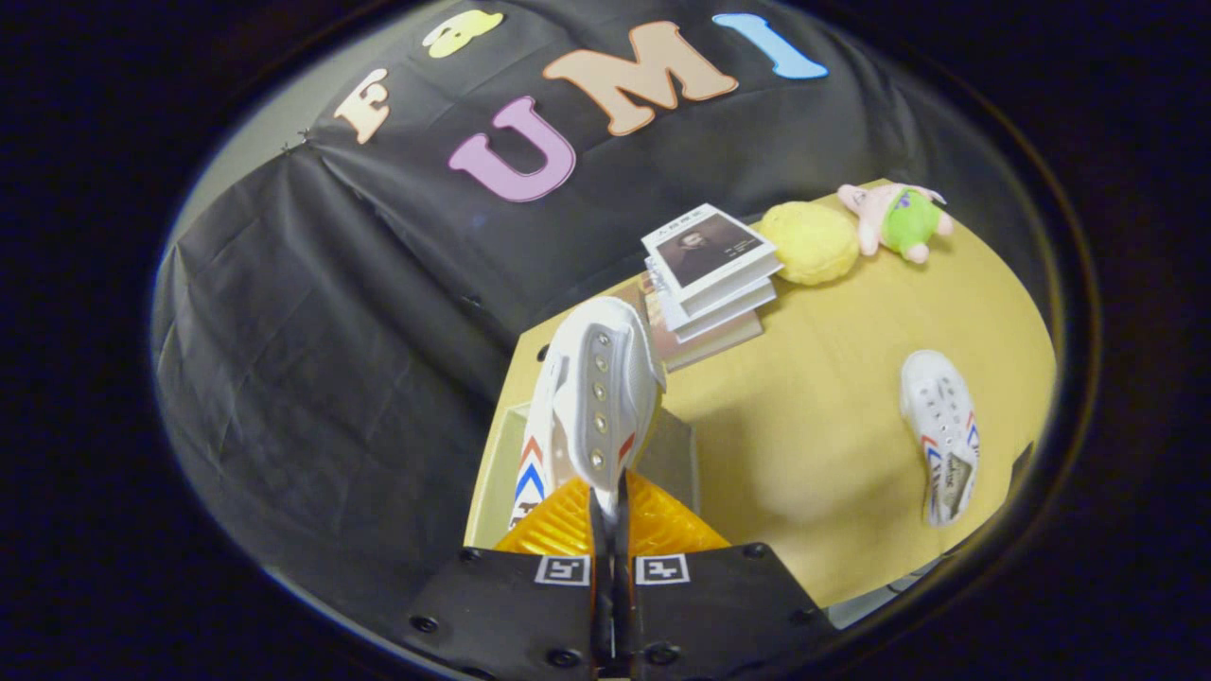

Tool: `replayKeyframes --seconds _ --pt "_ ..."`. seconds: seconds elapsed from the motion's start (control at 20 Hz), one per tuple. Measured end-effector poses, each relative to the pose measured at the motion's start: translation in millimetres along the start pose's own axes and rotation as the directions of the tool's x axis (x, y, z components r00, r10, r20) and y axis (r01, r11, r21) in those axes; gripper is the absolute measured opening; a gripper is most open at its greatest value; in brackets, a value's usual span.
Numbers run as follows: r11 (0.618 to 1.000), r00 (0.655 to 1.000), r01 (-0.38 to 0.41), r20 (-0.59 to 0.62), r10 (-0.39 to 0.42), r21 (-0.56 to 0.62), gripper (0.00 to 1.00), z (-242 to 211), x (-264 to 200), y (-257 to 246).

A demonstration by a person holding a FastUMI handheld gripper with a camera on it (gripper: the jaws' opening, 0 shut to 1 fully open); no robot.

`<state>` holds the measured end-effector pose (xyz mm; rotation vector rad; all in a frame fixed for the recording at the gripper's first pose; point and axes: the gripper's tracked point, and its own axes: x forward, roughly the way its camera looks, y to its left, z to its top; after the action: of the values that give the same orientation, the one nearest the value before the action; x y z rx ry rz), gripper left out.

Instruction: Open the storage box then place both shoes into the box .Put the left shoe in first, then the right shoe, with the right side of both shoes facing outward in a uniform manner.

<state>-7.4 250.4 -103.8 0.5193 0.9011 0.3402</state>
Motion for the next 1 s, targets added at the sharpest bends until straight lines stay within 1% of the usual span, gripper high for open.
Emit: replayKeyframes --seconds 0.35,0.75,1.0 --pt "0.999 0.995 0.004 -0.099 -0.008 -0.042 0.04 -54.0 52.4 35.1" --pt "0.996 0.982 0.055 -0.177 -0.066 -0.066 0.04 -97.4 107.5 46.3" --pt "0.992 0.969 0.080 -0.226 -0.100 -0.096 0.04 -120.9 123.5 49.7"
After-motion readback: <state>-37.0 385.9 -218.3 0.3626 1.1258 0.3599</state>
